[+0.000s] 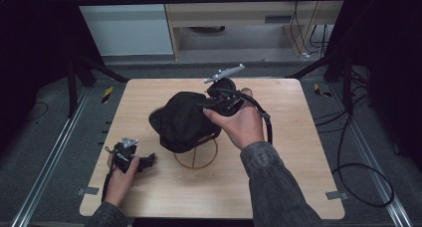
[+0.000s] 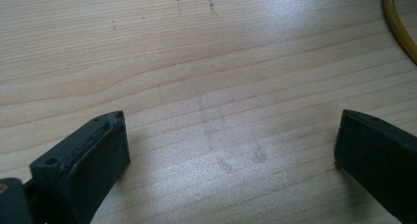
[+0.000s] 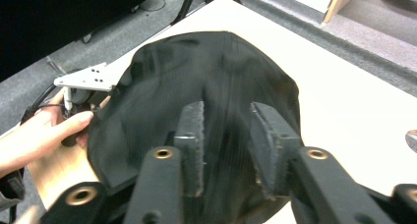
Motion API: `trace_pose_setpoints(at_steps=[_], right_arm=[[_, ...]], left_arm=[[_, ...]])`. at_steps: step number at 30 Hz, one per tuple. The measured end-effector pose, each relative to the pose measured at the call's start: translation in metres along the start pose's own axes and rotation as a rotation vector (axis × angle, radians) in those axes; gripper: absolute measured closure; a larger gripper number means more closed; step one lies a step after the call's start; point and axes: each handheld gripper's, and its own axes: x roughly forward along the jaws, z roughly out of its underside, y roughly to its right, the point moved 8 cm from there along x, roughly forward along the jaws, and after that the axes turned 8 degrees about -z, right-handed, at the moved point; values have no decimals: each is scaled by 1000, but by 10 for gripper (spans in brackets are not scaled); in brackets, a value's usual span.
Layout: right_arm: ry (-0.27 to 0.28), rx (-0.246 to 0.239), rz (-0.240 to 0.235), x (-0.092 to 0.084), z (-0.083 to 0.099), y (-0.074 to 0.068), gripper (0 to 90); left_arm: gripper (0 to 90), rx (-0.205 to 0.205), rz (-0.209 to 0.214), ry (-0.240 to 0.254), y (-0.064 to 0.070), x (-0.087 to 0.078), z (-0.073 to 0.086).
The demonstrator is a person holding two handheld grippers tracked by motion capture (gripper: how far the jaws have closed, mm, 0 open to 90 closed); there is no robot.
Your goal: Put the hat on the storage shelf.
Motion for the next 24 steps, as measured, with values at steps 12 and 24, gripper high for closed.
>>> trace_pose_setpoints(at_steps=[12,24], right_arm=[[35,4,4,-22,5,5,580],[63,4,7,-37,9,6,567]], left_arm=[[0,4,1,-1,0,0,0],[0,4,1,-1,0,0,0]])
